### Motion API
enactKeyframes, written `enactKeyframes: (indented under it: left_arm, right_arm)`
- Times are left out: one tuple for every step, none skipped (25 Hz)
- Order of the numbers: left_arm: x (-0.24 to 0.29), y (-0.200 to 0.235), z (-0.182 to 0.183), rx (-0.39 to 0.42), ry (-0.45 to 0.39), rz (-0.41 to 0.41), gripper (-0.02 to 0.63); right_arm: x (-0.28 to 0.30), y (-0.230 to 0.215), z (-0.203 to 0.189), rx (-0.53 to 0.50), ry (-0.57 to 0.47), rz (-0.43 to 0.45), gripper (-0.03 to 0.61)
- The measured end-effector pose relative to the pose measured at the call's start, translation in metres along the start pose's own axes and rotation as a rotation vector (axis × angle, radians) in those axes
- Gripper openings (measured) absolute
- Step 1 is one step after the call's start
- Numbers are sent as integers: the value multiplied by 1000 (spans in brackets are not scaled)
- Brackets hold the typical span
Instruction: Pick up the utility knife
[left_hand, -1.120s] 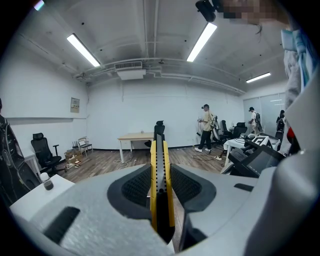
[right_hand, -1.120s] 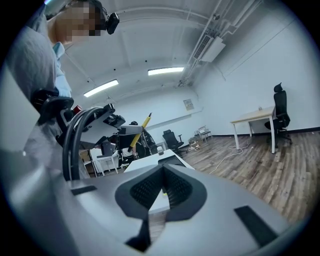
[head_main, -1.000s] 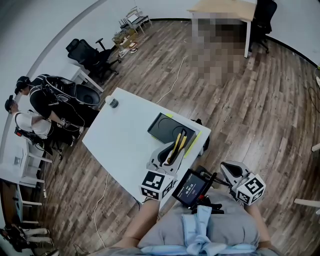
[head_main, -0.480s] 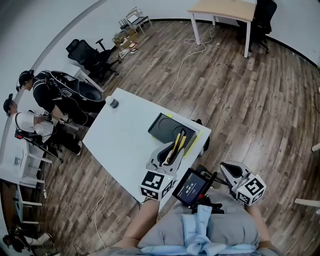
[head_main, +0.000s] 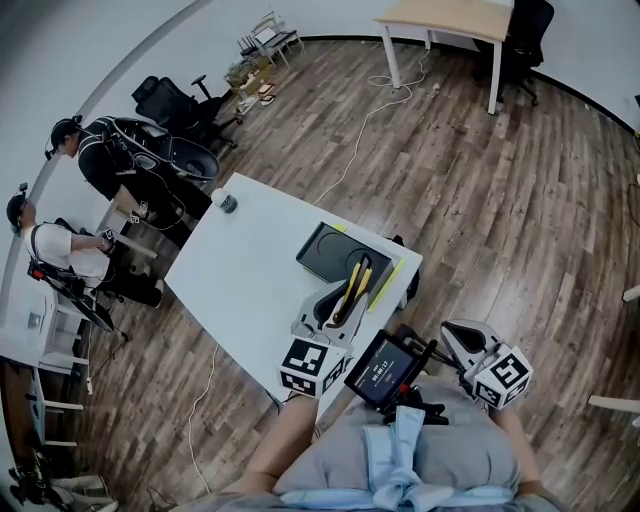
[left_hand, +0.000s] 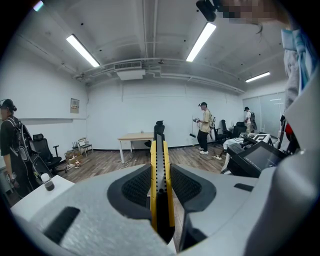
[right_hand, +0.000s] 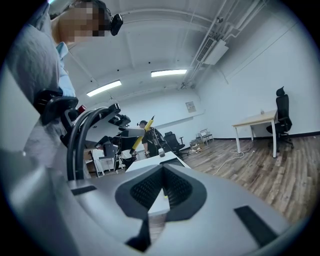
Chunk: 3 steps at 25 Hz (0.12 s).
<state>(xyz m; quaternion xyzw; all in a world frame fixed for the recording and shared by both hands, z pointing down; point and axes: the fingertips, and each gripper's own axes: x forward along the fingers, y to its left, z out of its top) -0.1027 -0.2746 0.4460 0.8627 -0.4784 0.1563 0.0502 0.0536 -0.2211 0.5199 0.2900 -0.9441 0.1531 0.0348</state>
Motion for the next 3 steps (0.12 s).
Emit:
enactKeyframes:
  left_arm:
    - [-1, 0, 1, 1, 0, -1, 130]
    - [-1, -1, 1, 2, 0, -2, 130]
    - [-2, -1, 2, 3, -1, -3, 130]
  right_arm:
    - [0, 1, 0, 1, 0, 0, 26]
    - [-1, 1, 0, 1, 0, 0, 26]
    - [-1, 2, 0, 2, -1, 1, 26]
